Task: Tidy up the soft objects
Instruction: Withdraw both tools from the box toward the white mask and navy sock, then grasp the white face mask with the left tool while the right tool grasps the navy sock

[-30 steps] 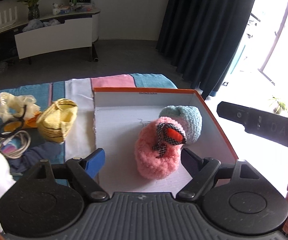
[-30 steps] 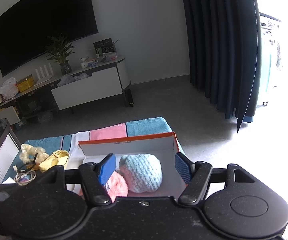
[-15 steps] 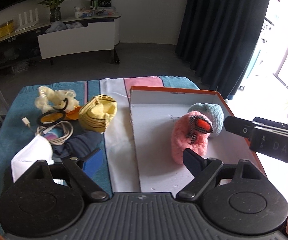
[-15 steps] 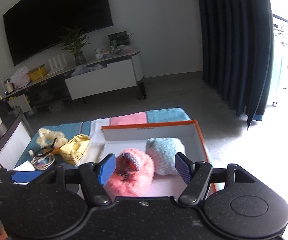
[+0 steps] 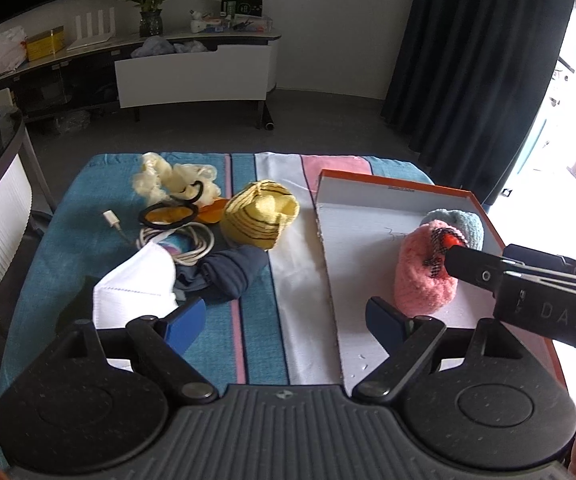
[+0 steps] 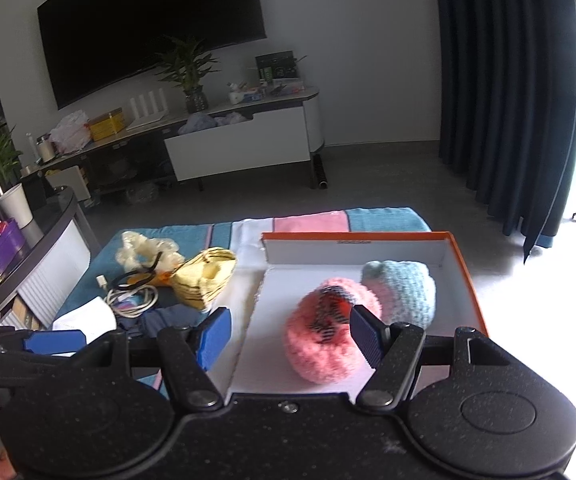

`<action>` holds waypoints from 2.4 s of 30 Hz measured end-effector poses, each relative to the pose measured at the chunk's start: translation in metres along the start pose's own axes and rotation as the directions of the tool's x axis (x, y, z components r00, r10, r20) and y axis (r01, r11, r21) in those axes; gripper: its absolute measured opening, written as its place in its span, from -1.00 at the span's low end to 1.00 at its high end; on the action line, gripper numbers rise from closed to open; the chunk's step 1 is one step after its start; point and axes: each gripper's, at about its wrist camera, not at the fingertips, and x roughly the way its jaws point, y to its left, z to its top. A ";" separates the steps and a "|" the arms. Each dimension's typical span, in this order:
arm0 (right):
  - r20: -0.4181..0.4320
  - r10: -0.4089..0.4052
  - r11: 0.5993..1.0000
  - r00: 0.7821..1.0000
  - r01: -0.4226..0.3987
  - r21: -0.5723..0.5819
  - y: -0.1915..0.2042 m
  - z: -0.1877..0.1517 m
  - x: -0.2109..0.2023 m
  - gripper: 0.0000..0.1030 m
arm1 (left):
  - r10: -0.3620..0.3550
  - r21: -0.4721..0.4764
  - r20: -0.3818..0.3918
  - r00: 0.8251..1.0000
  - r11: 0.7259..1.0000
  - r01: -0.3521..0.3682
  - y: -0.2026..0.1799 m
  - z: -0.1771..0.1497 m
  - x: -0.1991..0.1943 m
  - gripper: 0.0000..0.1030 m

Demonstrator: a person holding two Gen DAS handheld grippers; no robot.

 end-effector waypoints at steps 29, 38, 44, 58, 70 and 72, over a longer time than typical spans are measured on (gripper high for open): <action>-0.035 0.091 0.991 0.995 -0.094 -0.097 0.068 -0.006 0.008 0.53 | 0.052 -0.090 0.002 0.999 0.995 -0.052 0.058 -0.018 -0.020 0.73; -0.054 0.110 0.986 0.993 -0.115 -0.118 0.081 -0.010 0.014 0.53 | 0.051 -0.109 -0.004 0.999 0.993 -0.052 0.072 -0.024 -0.020 0.76; -0.069 0.110 0.986 0.992 -0.118 -0.122 0.084 -0.012 0.019 0.53 | 0.054 -0.124 -0.015 0.998 0.991 -0.055 0.082 -0.026 -0.017 0.79; -0.094 0.122 0.987 0.988 -0.130 -0.093 0.078 -0.020 0.028 0.53 | 0.094 -0.141 -0.021 0.995 0.985 -0.096 0.115 -0.034 0.008 0.87; -0.104 0.116 0.990 0.988 -0.123 -0.062 0.067 -0.026 0.033 0.53 | 0.024 0.032 0.026 0.999 0.999 -0.025 0.072 -0.037 0.037 0.85; -0.103 0.110 0.992 0.989 -0.116 -0.055 0.063 -0.026 0.034 0.53 | 0.034 0.065 0.030 0.999 0.997 -0.036 0.064 -0.040 0.042 0.82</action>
